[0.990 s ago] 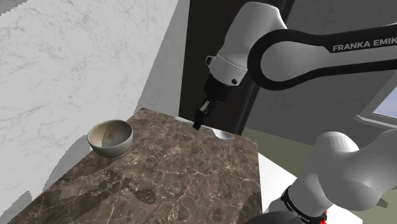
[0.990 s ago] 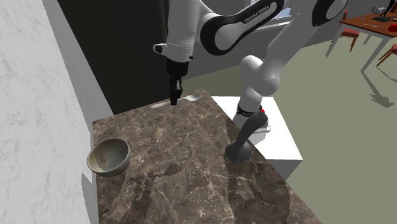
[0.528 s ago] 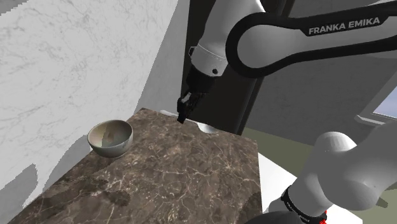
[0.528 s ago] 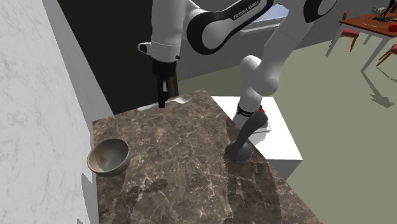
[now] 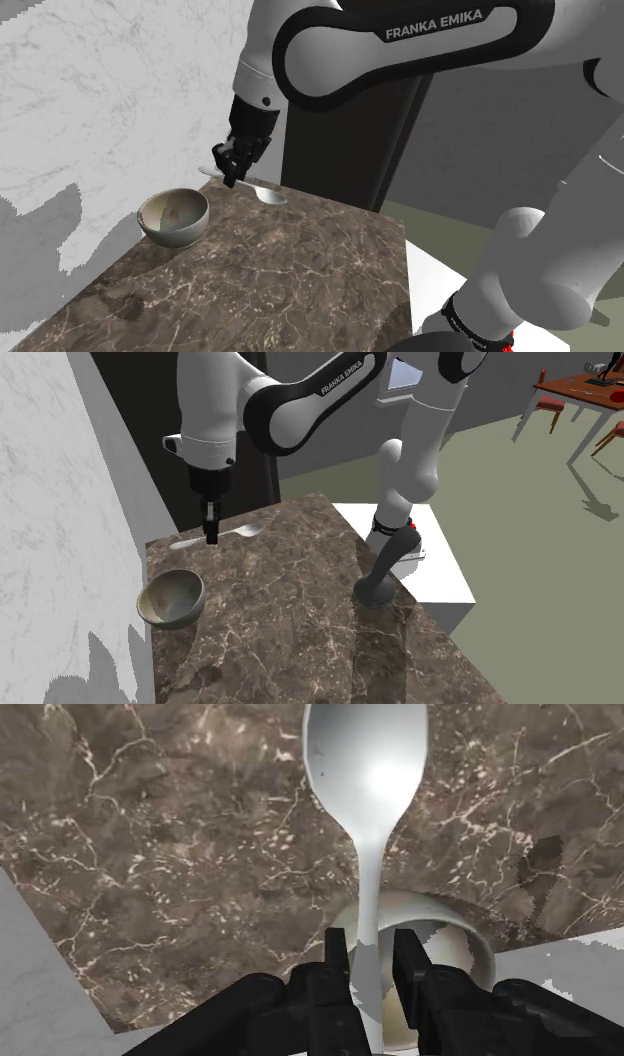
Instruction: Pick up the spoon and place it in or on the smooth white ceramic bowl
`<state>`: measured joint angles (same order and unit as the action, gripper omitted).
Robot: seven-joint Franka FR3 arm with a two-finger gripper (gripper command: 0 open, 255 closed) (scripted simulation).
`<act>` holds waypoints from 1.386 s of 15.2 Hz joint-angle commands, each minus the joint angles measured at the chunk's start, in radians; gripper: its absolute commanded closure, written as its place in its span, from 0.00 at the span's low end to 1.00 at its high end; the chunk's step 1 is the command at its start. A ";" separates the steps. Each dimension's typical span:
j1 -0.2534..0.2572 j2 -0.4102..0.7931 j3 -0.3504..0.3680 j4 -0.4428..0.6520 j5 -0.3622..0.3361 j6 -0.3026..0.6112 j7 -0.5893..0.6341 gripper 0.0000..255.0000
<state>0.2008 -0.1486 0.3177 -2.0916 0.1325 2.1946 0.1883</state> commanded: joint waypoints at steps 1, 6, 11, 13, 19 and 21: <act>0.001 0.081 0.016 0.097 -0.036 -0.016 0.037 1.00; 0.028 0.292 0.041 0.349 -0.136 -0.067 0.123 1.00; 0.075 0.464 0.039 0.567 -0.209 -0.122 0.176 1.00; 0.075 0.466 0.038 0.543 -0.210 -0.096 0.176 1.00; 0.073 0.478 0.035 0.478 -0.216 -0.020 0.178 1.00; 0.074 0.483 0.034 0.459 -0.219 0.005 0.180 1.00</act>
<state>0.2744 0.3310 0.3523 -1.6194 -0.0847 2.1844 0.3668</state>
